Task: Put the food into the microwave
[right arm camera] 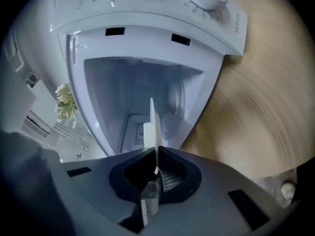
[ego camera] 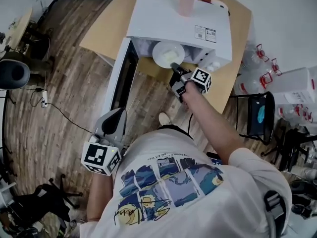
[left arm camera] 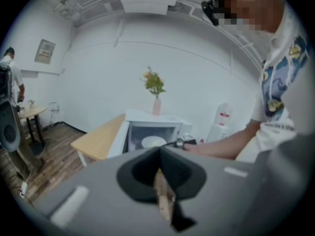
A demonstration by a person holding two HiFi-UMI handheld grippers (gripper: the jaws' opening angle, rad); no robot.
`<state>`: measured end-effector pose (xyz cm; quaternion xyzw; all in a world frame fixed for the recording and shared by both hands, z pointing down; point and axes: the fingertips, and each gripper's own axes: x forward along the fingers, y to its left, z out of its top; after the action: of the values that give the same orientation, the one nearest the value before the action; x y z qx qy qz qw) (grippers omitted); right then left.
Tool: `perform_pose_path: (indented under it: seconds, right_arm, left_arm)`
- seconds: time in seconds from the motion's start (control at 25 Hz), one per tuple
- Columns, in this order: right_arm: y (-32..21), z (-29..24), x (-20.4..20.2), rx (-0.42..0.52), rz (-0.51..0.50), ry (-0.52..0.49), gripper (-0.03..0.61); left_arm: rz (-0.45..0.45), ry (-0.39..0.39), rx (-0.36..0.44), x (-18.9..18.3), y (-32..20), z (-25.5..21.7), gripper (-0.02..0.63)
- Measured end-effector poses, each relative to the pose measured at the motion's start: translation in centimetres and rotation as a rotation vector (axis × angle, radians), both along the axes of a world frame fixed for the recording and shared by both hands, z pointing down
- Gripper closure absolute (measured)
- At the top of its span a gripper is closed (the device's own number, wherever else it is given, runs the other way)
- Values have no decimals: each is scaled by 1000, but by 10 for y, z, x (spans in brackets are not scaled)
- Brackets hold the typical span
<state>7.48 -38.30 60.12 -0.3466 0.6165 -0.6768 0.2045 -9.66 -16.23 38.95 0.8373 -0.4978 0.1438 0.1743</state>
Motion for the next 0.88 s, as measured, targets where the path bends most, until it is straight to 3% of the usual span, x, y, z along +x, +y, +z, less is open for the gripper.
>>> perform_pose_path:
  seconds: [0.48,0.88]
  right_arm:
    - [-62,27,-2,-41,88,2,563]
    - [-71,35,4,-73,139,35,563]
  left_arm:
    - [-124,-31,-19,-27,2,3,607]
    - [-130,-49,-21,-30,5,3,607]
